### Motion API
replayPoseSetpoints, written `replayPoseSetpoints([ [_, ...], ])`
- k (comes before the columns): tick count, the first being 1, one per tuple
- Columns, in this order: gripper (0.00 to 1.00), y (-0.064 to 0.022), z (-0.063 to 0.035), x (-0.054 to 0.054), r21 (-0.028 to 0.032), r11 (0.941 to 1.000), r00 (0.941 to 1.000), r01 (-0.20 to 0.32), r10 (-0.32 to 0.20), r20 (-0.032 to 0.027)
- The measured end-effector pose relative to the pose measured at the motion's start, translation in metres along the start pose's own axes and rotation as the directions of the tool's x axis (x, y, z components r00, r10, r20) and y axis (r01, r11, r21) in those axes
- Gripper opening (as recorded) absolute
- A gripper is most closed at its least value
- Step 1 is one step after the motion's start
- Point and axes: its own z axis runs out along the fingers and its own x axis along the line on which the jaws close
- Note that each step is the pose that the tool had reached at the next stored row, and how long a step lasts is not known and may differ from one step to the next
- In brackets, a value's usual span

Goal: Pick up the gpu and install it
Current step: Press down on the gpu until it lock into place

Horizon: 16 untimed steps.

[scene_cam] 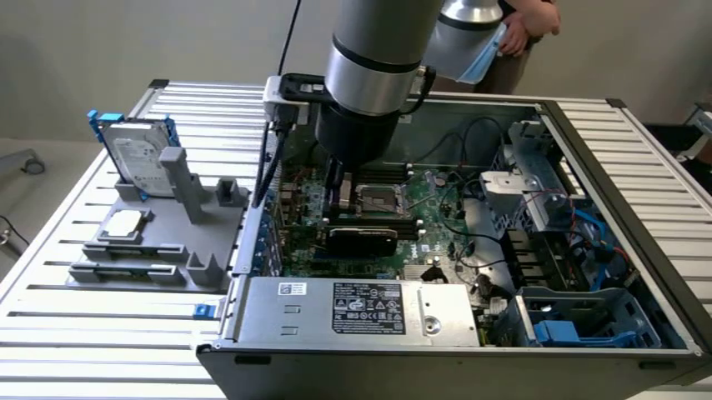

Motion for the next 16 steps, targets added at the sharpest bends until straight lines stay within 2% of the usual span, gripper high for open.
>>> replayPoseSetpoints([
  [12, 0.11, -0.013, 0.02, -0.007, 0.0, 1.0, 1.0, 0.0, 0.0, 0.0022],
  [16, 0.11, -0.0148, 0.0261, -0.01, 0.0, 1.0, 1.0, -0.001, 0.001, 0.0024],
])
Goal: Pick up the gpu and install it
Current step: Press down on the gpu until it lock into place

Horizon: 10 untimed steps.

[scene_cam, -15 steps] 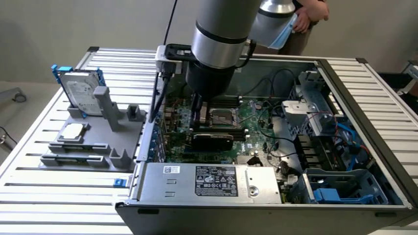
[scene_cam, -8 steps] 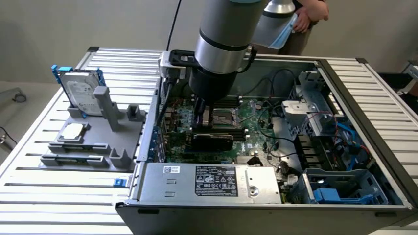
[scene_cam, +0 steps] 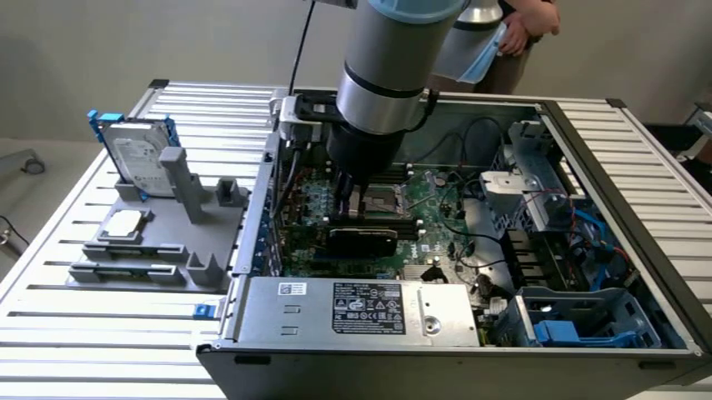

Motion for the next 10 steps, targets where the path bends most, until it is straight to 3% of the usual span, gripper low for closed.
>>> replayPoseSetpoints([
  [5, 0.11, -0.0003, -0.0002, 0.0, -0.0001, 1.0, 1.0, -0.002, 0.002, 0.0002],
  [10, 0.11, 0.0006, -0.0101, -0.001, -0.0029, 1.0, 1.0, -0.003, 0.003, 0.0006],
])
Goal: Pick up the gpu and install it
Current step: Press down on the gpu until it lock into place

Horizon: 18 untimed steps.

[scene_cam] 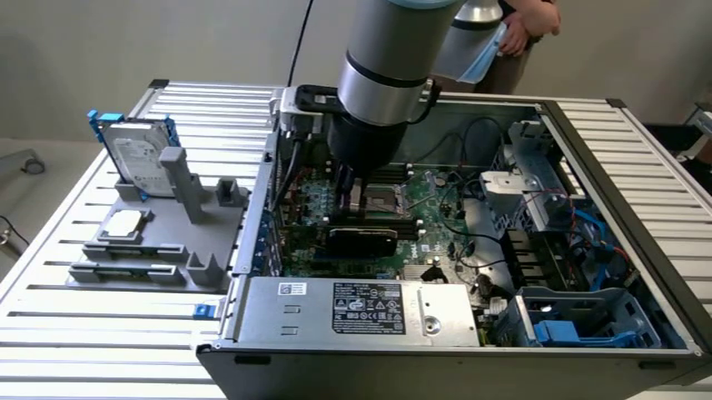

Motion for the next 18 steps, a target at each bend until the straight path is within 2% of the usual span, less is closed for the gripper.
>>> replayPoseSetpoints([
  [4, 0.11, -0.0005, 0.0004, 0.0, 0.0008, 1.0, 1.0, 0.0, 0.0, -0.0008],
  [13, 0.11, -0.0025, 0.0104, 0.001, 0.0262, 0.9997, 1.0, 0.0, 0.0, -0.0055],
  [16, 0.11, -0.0032, 0.0108, 0.001, 0.0276, 0.9996, 1.0, 0.0, 0.0, -0.0058],
  [18, 0.11, -0.003, 0.0061, 0.001, 0.0279, 0.9996, 1.0, -0.001, 0.001, -0.0054],
])
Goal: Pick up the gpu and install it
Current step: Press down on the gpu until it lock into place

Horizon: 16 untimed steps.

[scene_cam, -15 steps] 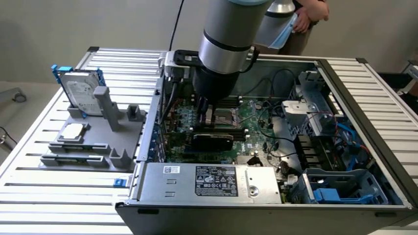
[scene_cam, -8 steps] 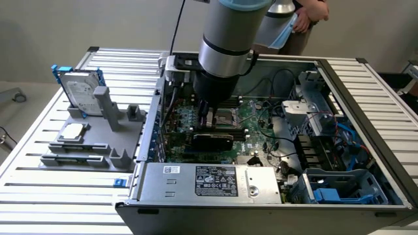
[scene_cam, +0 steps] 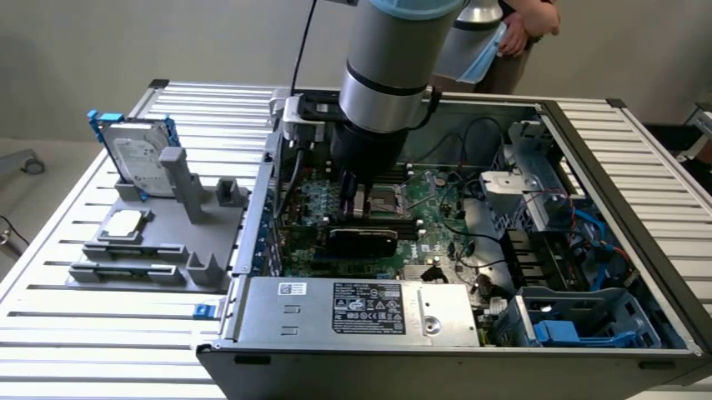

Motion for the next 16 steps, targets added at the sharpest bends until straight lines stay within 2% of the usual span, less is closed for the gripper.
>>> replayPoseSetpoints([
  [2, 0.11, 0.0008, -0.007, -0.0002, -0.0018, 1.0, 1.0, -0.001, 0.001, 0.0001],
  [5, 0.11, 0.0007, -0.0078, 0.0, -0.0025, 1.0, 1.0, -0.002, 0.002, 0.0005],
  [11, 0.11, -0.0002, -0.0022, 0.0004, -0.0002, 1.0, 1.0, -0.003, 0.003, -0.0005],
  [16, 0.11, -0.0007, 0.0017, 0.0006, 0.0012, 1.0, 1.0, -0.004, 0.004, -0.0038],
])
